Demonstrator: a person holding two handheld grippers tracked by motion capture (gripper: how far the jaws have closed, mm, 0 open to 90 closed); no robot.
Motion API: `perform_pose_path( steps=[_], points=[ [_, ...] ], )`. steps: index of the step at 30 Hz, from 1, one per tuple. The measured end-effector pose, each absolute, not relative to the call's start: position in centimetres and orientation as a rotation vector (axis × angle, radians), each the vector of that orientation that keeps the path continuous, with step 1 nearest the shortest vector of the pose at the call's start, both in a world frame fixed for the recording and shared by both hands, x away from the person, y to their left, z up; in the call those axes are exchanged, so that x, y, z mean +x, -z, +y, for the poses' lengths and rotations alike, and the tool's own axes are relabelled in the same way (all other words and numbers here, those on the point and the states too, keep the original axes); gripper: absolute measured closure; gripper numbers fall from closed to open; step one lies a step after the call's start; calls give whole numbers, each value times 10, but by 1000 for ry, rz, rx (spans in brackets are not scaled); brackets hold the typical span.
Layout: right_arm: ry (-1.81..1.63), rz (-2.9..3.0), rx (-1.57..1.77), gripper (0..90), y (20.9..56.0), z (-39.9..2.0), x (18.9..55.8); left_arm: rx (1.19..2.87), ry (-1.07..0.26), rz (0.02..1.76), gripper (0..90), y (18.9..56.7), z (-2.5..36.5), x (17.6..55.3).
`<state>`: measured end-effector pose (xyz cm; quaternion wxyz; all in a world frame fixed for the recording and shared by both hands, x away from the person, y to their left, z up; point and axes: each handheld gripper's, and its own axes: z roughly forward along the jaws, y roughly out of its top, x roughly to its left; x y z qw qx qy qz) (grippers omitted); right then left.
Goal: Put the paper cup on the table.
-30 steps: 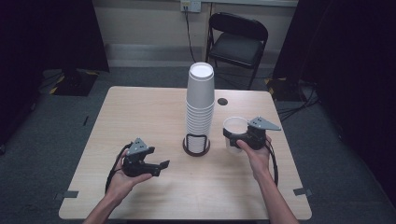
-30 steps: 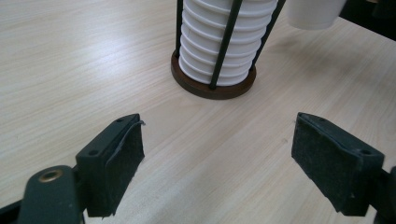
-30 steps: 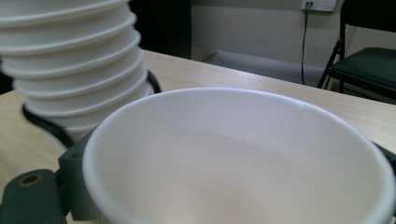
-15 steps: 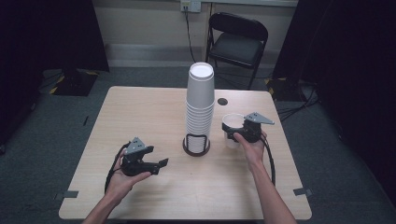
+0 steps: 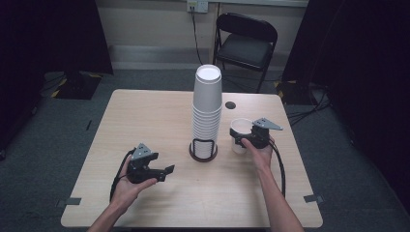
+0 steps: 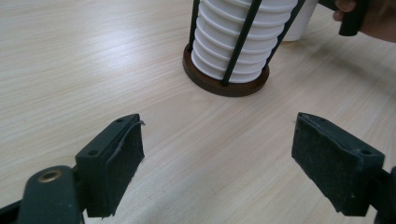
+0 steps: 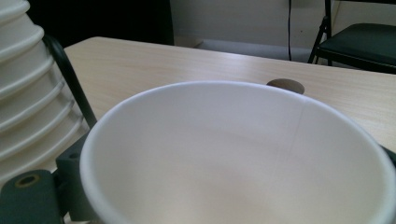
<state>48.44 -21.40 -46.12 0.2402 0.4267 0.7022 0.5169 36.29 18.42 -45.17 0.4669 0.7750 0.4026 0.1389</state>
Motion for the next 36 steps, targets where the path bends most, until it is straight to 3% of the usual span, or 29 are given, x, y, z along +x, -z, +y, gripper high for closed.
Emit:
perform_pose_path(
  steps=[36],
  points=[
    [-1233,2160,1227,140,479,-235,461,1905,-367,1000,163,450,186,364]
  ],
)
